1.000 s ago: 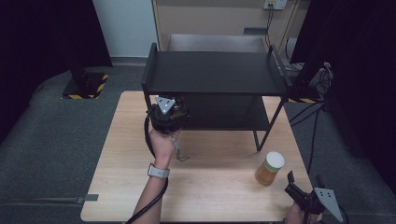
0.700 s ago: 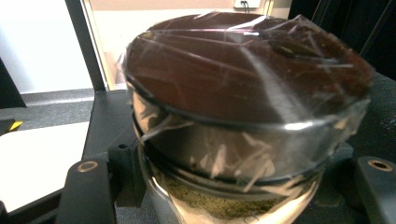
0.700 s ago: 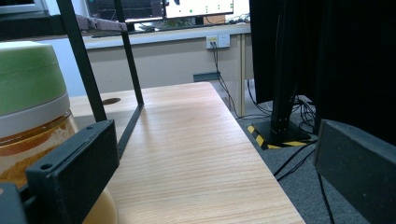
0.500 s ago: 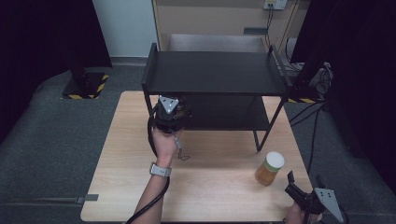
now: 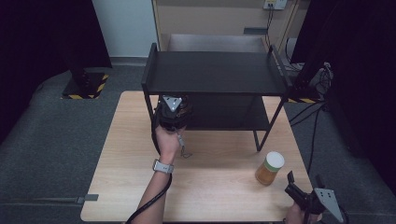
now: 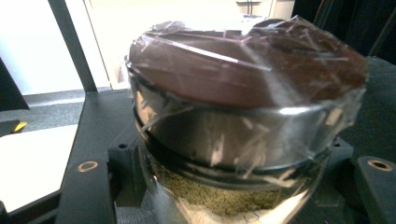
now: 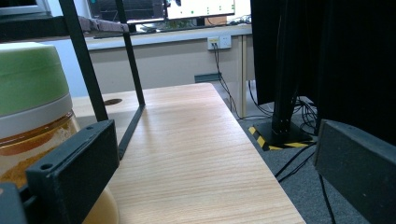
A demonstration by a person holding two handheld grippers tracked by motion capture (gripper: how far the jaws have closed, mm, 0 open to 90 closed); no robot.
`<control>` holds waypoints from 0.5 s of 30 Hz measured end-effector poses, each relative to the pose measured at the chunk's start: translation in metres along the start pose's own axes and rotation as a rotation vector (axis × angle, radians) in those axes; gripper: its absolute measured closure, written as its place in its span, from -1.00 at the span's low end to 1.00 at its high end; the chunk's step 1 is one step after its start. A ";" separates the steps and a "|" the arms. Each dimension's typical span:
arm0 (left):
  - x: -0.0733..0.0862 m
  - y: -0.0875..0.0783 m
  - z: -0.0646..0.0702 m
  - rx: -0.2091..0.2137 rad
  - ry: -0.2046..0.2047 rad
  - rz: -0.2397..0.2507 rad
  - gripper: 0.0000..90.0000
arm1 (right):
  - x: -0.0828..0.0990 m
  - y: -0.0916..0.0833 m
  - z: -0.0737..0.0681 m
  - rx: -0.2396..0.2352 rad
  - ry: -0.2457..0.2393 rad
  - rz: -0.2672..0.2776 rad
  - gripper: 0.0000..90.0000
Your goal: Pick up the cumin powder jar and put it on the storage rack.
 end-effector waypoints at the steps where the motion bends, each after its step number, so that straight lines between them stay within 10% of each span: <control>1: 0.000 0.001 0.000 -0.002 -0.001 0.003 -0.34 | 0.000 0.000 0.000 0.000 -0.001 0.000 -0.98; 15: 0.008 0.022 0.004 -0.030 -0.044 0.072 -0.34 | 0.000 0.000 -0.001 0.004 -0.004 0.001 -0.98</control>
Point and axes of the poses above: each handheld gripper's, and its own axes: y roughly forward along the jaws, x roughly out of its underside, z roughly to its right, the point moved 2 cm from there along y, roughly forward along the jaws, and after that the axes turned 12 degrees about y, right-handed, at the moved point
